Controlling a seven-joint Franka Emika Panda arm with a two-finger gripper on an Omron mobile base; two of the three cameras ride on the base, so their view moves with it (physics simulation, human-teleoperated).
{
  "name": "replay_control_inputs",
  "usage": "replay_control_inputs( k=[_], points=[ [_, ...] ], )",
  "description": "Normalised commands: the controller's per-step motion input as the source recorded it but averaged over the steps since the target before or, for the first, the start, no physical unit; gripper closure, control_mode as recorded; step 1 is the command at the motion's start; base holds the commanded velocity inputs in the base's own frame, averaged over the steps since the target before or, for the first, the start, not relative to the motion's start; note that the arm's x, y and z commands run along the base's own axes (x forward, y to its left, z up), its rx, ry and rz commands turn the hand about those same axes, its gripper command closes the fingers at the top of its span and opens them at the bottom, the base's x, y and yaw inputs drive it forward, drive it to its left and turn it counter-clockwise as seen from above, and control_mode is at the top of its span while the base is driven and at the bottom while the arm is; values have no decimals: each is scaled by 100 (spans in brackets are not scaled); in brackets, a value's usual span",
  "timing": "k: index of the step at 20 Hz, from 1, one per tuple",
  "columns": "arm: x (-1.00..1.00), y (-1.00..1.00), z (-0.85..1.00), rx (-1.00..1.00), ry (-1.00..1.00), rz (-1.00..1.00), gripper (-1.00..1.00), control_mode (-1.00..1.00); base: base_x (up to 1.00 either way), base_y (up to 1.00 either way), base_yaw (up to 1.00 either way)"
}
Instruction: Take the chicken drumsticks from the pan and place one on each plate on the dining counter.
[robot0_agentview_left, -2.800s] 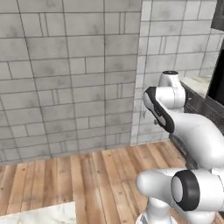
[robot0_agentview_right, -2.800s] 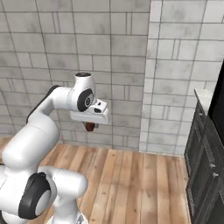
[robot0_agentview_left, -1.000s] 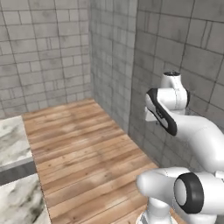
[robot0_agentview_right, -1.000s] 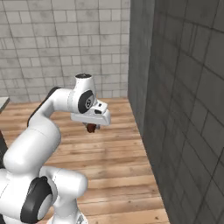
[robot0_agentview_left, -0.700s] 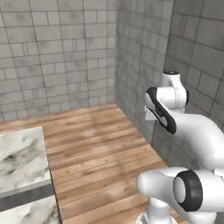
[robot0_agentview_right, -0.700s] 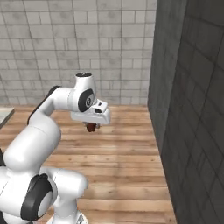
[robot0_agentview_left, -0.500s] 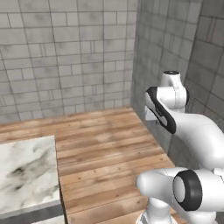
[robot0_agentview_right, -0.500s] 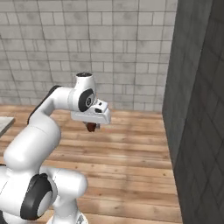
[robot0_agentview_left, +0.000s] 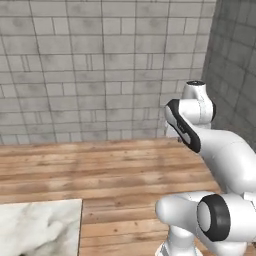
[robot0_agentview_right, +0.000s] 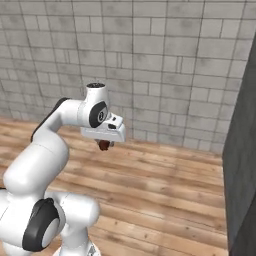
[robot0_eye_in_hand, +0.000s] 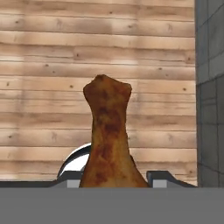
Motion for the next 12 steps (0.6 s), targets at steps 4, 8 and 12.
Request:
replay_control_inputs(
  k=[4, 8, 12],
  points=[
    [0, 0, 0, 0, 0, 0, 100, 100, 100, 6, 43],
    [0, 0, 0, 0, 0, 0, 100, 100, 100, 1, 57],
    [0, 0, 0, 0, 0, 0, 100, 100, 95, 0, 65]
  ],
)
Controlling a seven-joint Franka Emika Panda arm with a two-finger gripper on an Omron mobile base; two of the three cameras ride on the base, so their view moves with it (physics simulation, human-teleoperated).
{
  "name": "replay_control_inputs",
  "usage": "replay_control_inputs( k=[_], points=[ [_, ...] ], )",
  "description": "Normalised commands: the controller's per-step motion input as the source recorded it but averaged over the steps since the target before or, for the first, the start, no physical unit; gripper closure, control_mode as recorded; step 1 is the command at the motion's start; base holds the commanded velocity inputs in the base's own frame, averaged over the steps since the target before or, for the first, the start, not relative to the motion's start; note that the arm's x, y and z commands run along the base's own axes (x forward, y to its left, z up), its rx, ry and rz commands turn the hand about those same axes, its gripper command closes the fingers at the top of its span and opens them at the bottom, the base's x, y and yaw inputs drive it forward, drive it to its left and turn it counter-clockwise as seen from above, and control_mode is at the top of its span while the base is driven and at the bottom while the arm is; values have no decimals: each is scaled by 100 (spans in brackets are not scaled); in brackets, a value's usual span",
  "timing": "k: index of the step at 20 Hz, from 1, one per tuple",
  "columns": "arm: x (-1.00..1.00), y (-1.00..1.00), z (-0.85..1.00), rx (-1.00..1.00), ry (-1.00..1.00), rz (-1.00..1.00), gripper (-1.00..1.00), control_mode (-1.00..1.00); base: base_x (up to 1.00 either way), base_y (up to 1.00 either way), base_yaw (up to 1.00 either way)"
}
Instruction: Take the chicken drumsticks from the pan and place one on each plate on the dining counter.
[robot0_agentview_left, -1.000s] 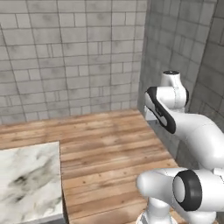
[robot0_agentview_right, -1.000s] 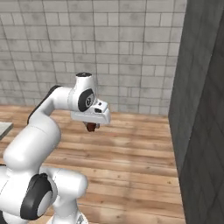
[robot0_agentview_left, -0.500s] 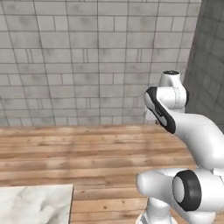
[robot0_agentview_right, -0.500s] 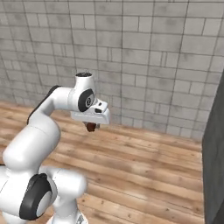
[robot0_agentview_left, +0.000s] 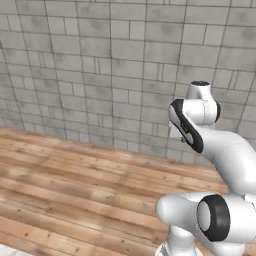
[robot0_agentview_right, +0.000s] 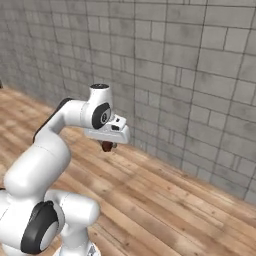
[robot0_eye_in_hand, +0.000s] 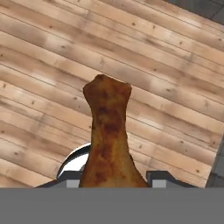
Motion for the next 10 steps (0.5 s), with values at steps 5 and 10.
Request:
replay_control_inputs(
  k=[5, 10],
  points=[
    [0, 0, 0, 0, 0, 0, 100, 100, 94, 0, 66],
    [0, 0, 0, 0, 0, 0, 100, 100, 95, 3, 65]
  ],
)
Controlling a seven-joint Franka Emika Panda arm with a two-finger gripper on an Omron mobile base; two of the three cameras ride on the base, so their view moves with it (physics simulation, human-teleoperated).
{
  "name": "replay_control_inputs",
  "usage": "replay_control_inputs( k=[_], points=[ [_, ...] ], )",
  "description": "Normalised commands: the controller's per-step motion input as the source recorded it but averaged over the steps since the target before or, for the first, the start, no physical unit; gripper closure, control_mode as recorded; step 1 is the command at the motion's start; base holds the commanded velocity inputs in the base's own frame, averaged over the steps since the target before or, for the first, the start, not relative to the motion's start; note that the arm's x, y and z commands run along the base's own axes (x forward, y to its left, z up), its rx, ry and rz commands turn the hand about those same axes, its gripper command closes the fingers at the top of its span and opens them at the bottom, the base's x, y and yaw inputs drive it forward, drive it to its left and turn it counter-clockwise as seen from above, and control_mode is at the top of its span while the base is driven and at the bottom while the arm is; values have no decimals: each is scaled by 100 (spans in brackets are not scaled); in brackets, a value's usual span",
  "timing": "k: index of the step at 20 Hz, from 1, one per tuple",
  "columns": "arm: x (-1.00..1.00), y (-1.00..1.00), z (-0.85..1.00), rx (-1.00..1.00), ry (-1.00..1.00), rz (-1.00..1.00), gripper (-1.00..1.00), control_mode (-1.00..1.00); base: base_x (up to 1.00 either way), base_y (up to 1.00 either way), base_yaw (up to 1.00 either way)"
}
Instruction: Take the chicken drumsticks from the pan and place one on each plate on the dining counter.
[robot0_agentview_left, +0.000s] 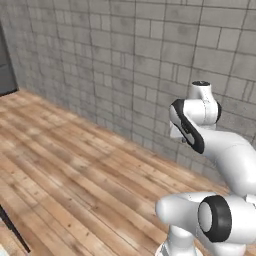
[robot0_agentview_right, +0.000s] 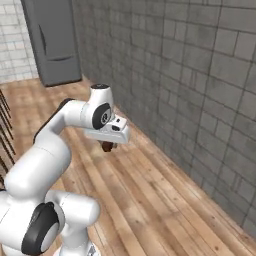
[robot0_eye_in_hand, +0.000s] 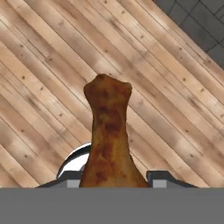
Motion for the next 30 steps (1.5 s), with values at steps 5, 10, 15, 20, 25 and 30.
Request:
replay_control_inputs(
  k=[5, 10, 15, 20, 25, 30],
  points=[
    [0, 0, 0, 0, 0, 0, 100, 100, 98, 6, 61],
    [0, 0, 0, 0, 0, 0, 100, 100, 100, 6, 57],
    [0, 0, 0, 0, 0, 0, 100, 100, 98, 4, 62],
    [0, 0, 0, 0, 0, 0, 100, 100, 93, 2, 66],
    [0, 0, 0, 0, 0, 0, 100, 100, 86, 0, 72],
    [0, 0, 0, 0, 0, 0, 100, 100, 72, 0, 85]
  ],
)
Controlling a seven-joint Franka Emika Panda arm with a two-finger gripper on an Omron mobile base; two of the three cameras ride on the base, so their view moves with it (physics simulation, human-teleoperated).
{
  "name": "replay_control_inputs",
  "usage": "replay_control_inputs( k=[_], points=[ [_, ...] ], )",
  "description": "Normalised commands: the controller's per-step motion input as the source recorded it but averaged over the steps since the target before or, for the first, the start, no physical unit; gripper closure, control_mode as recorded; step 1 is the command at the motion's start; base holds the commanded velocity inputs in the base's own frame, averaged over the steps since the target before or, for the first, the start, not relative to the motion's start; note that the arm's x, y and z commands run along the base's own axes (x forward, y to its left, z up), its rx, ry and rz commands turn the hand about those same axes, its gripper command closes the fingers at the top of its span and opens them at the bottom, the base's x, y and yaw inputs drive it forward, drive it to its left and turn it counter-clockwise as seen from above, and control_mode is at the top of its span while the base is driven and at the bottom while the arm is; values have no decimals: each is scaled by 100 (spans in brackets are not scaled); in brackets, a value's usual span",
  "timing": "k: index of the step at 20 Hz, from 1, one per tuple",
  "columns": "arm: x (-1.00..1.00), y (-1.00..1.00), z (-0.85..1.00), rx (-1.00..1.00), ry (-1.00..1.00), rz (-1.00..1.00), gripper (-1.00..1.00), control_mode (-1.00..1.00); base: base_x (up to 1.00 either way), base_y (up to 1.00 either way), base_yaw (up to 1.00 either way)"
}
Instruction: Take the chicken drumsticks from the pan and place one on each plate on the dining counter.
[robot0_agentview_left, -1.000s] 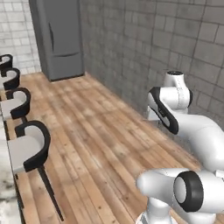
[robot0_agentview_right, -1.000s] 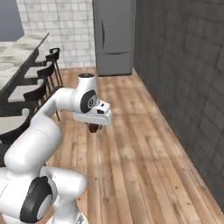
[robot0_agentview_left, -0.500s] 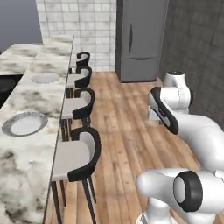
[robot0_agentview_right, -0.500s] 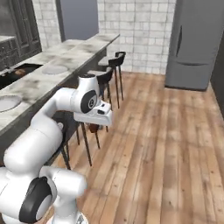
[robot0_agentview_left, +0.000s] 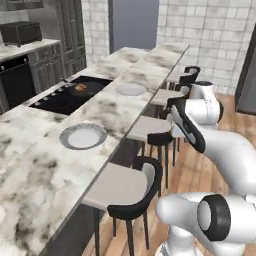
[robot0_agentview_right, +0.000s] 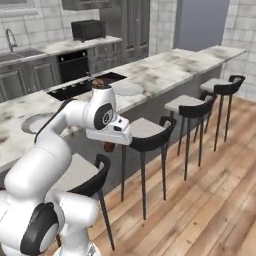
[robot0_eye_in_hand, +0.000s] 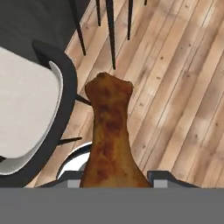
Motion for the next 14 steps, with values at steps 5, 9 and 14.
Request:
replay_control_inputs(
  k=[5, 9, 14],
  points=[
    [0, 0, 0, 0, 0, 0, 100, 100, 58, 0, 94],
    [0, 0, 0, 0, 0, 0, 100, 100, 61, 0, 92],
    [0, 0, 0, 0, 0, 0, 100, 100, 44, 0, 59]
  ],
)
